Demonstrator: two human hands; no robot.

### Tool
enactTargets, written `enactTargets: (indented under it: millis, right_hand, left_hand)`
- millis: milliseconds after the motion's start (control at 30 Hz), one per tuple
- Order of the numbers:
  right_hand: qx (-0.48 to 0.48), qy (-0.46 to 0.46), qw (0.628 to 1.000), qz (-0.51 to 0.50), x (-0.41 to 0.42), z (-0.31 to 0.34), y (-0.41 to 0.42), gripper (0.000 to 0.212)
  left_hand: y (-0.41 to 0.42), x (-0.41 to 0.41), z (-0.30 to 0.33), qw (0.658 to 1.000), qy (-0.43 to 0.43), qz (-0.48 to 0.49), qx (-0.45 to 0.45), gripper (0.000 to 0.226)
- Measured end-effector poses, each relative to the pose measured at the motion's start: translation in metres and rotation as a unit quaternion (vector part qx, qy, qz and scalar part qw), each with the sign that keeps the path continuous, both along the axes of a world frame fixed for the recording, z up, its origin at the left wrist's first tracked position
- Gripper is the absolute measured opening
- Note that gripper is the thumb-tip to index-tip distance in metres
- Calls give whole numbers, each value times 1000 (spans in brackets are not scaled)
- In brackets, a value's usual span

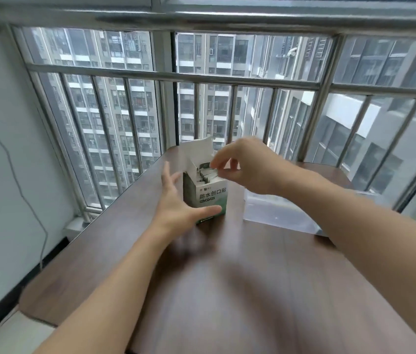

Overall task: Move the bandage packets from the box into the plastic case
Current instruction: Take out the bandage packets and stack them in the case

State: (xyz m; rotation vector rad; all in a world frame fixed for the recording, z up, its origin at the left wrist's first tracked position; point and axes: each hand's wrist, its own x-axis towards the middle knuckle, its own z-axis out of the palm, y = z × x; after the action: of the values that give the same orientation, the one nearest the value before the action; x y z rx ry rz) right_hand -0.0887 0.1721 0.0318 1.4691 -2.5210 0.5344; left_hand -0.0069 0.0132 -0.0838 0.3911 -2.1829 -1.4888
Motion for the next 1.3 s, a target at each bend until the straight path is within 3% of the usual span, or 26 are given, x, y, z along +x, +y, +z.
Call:
enactTargets:
  millis: [67,167,233,367,567,733,967,1100,1200,1300]
  right_hand:
    - [17,9,1000,0,1,-5,-16,22]
    - [81,34,996,-15,-2,-7,-34,28]
    - [116,31,993,-19,-1,0,-38,28]
    - [151,34,988,-12,5,13,-44,26]
    - [243,111,963,-32,9,26,-39,36]
    - [253,150,956,-3,5,24,-35,13]
    - [290,196,935,56,8,27,-42,19]
    - [261,174,948,64,7,33,-44,22]
    - [258,105,958,62,11,32,-49,13]
    - [279,92,955,44,12,27,-55,23]
  left_hand:
    - [-5,-12,-12,997,25,-26,66,139]
    - [-12,-16,-25,992,72,-50,95,88]
    - [-12,-12,-25,988,91,-67,101,79]
    - [-14,-10,-26,982,113,-92,120,77]
    - [-10,-7,-25,986,108,-72,104,75]
    - [-9,-6,-24,988,114,-62,89,73]
    - [-9,-5,-24,988,117,-65,83,73]
    - [-10,-5,-23,986,121,-72,92,73]
    - [-10,-5,-23,984,122,-82,101,75]
    - [-11,-4,-24,983,123,-87,106,77]
